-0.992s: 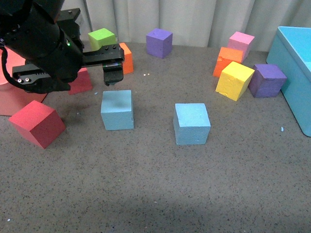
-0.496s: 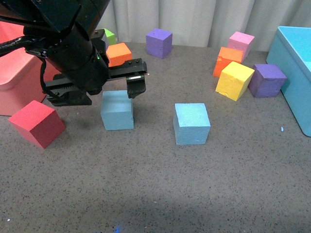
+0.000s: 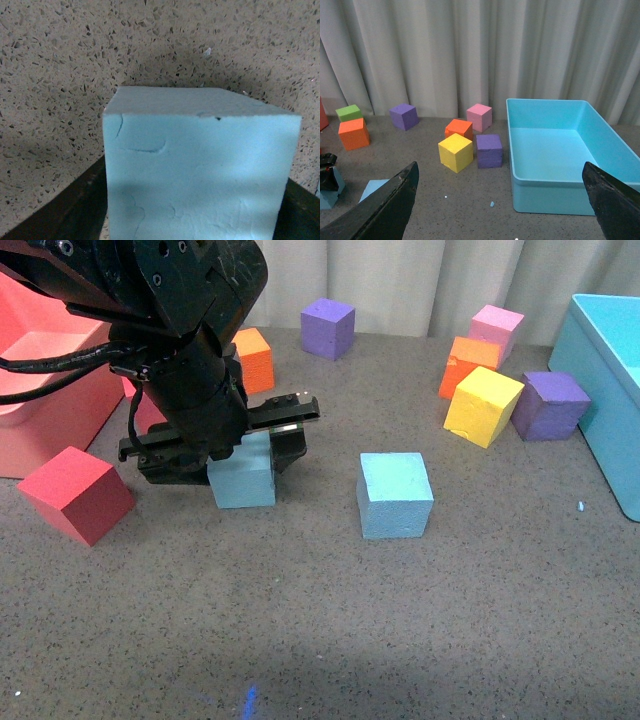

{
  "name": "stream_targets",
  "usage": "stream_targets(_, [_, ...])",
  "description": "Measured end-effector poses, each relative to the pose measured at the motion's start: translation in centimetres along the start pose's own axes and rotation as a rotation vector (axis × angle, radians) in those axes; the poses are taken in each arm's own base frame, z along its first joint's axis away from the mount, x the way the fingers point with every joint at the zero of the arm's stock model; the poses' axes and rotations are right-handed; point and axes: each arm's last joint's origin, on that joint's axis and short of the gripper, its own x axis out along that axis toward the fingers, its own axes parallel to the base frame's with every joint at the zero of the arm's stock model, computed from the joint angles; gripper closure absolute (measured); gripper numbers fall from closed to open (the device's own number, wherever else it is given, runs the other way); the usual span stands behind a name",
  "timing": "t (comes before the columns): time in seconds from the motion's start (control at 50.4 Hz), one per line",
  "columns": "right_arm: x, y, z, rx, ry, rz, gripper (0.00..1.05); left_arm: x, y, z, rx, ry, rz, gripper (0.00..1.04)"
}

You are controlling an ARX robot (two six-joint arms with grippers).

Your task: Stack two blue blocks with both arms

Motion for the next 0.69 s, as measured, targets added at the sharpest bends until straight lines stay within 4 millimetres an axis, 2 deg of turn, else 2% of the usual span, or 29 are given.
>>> stream_targets(0.139, [0.0, 0.0, 0.0, 0.0, 0.0, 0.0, 0.09, -0.1, 0.0, 0.1, -0.01, 0.002, 0.008, 0.47])
stream_targets(0.238, [0.0, 0.0, 0.0, 0.0, 0.0, 0.0, 0.09, -0.1, 0.0, 0.1, -0.013, 0.004, 0.015, 0.52])
stream_targets(0.357, [0.0, 0.0, 0.0, 0.0, 0.0, 0.0, 0.09, -0.4, -0.2, 0.0, -0.008, -0.001, 0.02, 0.56])
stream_targets(0.456, [0.0, 0.0, 0.0, 0.0, 0.0, 0.0, 0.09, -1.6, -0.8, 0.1, -0.004, -0.027, 0.026, 0.58])
stream_targets(0.595, [0.0, 0.0, 0.0, 0.0, 0.0, 0.0, 0.09, -4.2, -2.8, 0.0, -0.002, -0.058, 0.012, 0.58])
stream_targets(0.694, [0.0, 0.0, 0.0, 0.0, 0.0, 0.0, 0.09, -5.2, -4.7, -0.2, -0.005, -0.069, -0.005, 0.58])
